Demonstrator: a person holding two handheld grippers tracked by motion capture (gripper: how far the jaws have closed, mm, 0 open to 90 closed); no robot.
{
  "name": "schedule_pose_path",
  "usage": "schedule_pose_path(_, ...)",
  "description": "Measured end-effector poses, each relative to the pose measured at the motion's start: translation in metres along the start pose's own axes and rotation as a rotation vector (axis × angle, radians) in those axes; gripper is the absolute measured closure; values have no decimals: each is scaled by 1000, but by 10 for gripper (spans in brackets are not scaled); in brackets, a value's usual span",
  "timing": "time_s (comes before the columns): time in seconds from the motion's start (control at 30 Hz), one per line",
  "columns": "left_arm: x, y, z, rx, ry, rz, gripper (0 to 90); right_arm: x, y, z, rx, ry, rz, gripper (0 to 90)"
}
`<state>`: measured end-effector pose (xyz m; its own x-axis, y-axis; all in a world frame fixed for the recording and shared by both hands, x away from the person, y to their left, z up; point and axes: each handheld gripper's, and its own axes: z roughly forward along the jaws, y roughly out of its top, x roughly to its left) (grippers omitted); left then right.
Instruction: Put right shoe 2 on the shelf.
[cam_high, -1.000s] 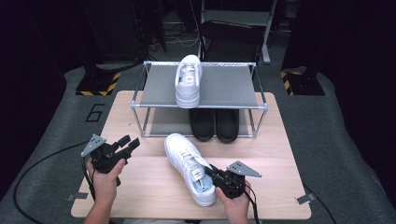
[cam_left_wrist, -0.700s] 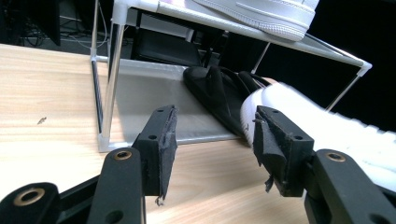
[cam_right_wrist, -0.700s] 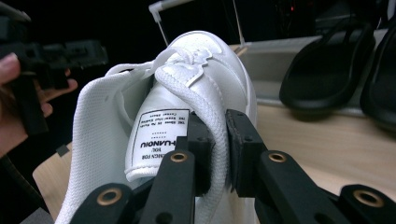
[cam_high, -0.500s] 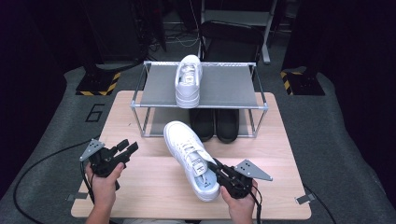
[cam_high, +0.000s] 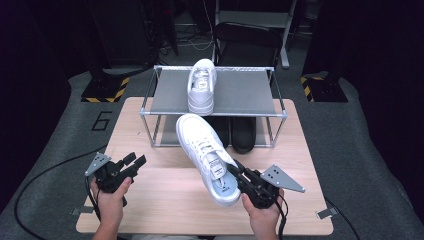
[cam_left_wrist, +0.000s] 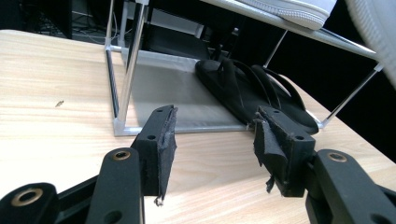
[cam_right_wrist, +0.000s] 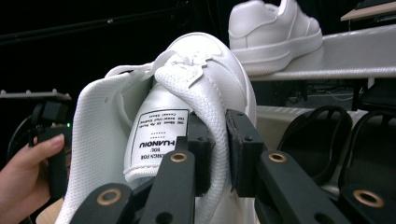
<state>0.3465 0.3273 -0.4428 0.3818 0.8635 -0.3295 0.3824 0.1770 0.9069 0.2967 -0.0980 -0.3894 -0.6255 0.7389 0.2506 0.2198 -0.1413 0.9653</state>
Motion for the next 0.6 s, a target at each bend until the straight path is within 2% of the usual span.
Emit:
schedule_pose_path(0.27,3,-3,-3,-2,6,-4,481,-3,10,-4,-23,-10,-8,807)
schedule_pose_path(0.6,5,-3,-5,-4,11,-10,481,-11,21,-16,-43,-48,-8,807)
